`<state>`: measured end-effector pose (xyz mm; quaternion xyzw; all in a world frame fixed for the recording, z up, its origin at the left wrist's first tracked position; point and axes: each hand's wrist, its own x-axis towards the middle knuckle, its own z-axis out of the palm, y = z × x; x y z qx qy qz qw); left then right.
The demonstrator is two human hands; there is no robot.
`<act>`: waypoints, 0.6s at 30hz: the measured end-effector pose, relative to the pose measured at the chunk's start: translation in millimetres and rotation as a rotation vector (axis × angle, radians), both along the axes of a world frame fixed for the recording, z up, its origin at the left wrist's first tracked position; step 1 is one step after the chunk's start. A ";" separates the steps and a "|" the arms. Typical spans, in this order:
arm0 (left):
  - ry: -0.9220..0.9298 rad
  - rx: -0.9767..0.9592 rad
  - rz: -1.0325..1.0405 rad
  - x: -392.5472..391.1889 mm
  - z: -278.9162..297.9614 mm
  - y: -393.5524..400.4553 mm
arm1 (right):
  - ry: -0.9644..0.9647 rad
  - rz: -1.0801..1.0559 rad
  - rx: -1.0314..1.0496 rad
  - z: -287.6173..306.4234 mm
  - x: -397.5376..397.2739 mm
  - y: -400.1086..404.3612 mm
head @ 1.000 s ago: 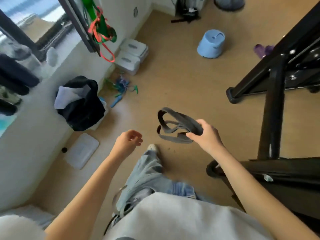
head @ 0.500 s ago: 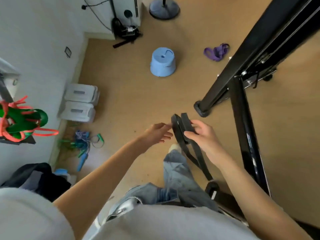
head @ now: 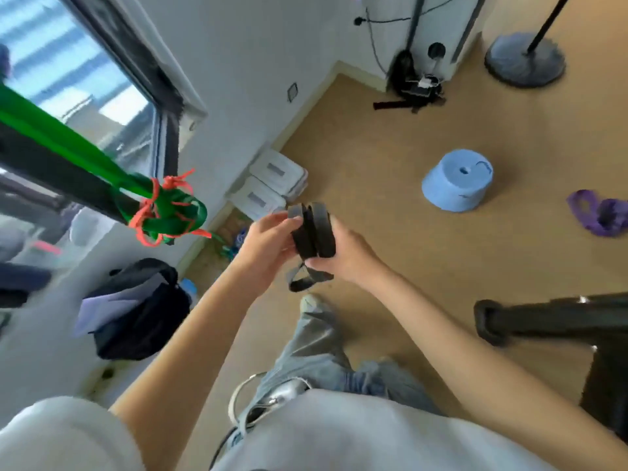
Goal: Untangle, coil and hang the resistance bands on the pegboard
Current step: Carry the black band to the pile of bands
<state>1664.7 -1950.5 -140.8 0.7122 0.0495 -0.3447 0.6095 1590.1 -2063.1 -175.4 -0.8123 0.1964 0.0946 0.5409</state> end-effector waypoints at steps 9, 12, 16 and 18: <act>-0.906 1.006 0.031 147.1 17.6 115.6 | -0.108 0.249 0.067 9.7 187.7 38.1; -1.057 1.102 0.136 189.5 41.7 131.6 | -0.128 0.290 0.146 16.1 231.4 53.9; -1.030 1.137 0.330 223.4 56.4 138.2 | -0.163 0.374 0.232 36.4 285.4 84.4; -1.059 1.123 0.403 225.3 53.0 135.0 | -0.227 0.462 0.194 50.6 310.7 101.6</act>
